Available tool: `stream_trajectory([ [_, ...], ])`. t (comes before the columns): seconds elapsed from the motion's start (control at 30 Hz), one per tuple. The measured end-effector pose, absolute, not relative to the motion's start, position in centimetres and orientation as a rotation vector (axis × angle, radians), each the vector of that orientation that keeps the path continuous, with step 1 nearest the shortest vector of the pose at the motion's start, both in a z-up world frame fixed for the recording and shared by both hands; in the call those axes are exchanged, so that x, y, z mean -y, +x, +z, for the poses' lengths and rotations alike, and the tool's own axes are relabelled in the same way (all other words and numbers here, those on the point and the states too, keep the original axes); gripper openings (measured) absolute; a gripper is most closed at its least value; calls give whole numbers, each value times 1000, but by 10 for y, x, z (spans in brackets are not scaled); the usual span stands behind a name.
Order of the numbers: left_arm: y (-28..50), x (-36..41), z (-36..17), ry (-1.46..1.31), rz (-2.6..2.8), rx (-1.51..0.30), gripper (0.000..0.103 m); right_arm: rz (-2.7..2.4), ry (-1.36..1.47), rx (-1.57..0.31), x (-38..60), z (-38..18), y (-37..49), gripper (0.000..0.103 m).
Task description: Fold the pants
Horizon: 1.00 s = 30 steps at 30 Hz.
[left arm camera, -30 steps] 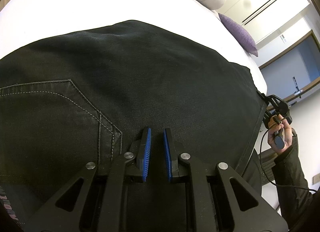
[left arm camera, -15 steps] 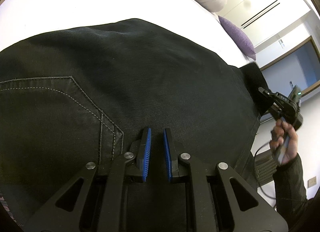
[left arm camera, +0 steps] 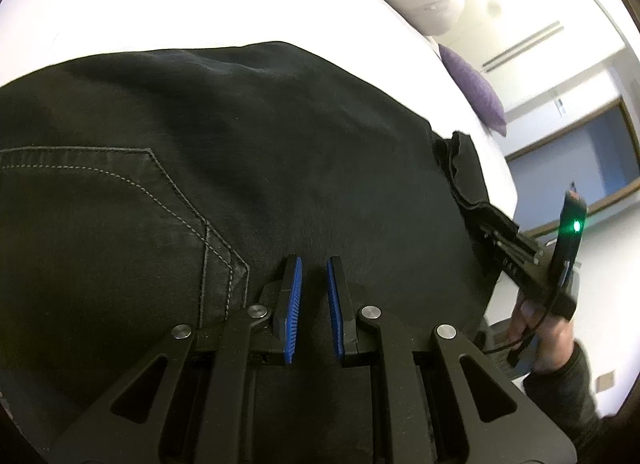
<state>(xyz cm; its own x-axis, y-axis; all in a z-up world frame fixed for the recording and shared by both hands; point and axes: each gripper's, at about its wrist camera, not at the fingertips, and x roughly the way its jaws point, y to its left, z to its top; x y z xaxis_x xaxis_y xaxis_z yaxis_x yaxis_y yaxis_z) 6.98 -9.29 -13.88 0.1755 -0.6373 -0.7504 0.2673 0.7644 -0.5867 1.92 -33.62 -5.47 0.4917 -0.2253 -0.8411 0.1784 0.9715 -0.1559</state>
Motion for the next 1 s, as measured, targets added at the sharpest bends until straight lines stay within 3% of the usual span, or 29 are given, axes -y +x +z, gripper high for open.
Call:
stream_trajectory([
  [0.07, 71, 91, -132, -383, -644, -1256, 14, -241, -35, -980, 330, -40, 12, 10],
  [0.13, 72, 90, -125, -425, -665, -1257, 25, -225, -38, -929, 315, -24, 7, 10],
  [0.17, 72, 88, -122, -475, -690, -1252, 48, -218, -52, -911, 307, -19, 6, 10],
  [0.2, 71, 87, -120, -542, -713, -1244, 80, -203, -73, -889, 294, -13, 5, 10],
  [0.27, 70, 80, -115, -666, -723, -1224, 97, -167, -91, -857, 271, -3, 3, 10],
  [0.5, 84, 63, -116, -903, -768, -1255, 97, -41, -204, -835, 182, -5, -5, 10],
  [0.8, 108, 62, -119, -871, -762, -1378, 93, 86, -252, -811, 112, -3, -17, 11],
  [0.83, 110, 62, -117, -853, -770, -1380, 90, 90, -257, -810, 108, -3, -17, 11],
  [0.87, 112, 65, -113, -821, -781, -1381, 72, 92, -262, -809, 105, -3, -17, 11],
  [0.9, 114, 69, -109, -776, -793, -1393, 48, 94, -265, -809, 107, -3, -15, 11],
  [0.97, 116, 68, -107, -726, -795, -1407, 27, 95, -271, -808, 100, -3, -21, 11],
  [1.0, 119, 68, -103, -685, -798, -1404, 25, 94, -273, -808, 98, -3, -22, 11],
])
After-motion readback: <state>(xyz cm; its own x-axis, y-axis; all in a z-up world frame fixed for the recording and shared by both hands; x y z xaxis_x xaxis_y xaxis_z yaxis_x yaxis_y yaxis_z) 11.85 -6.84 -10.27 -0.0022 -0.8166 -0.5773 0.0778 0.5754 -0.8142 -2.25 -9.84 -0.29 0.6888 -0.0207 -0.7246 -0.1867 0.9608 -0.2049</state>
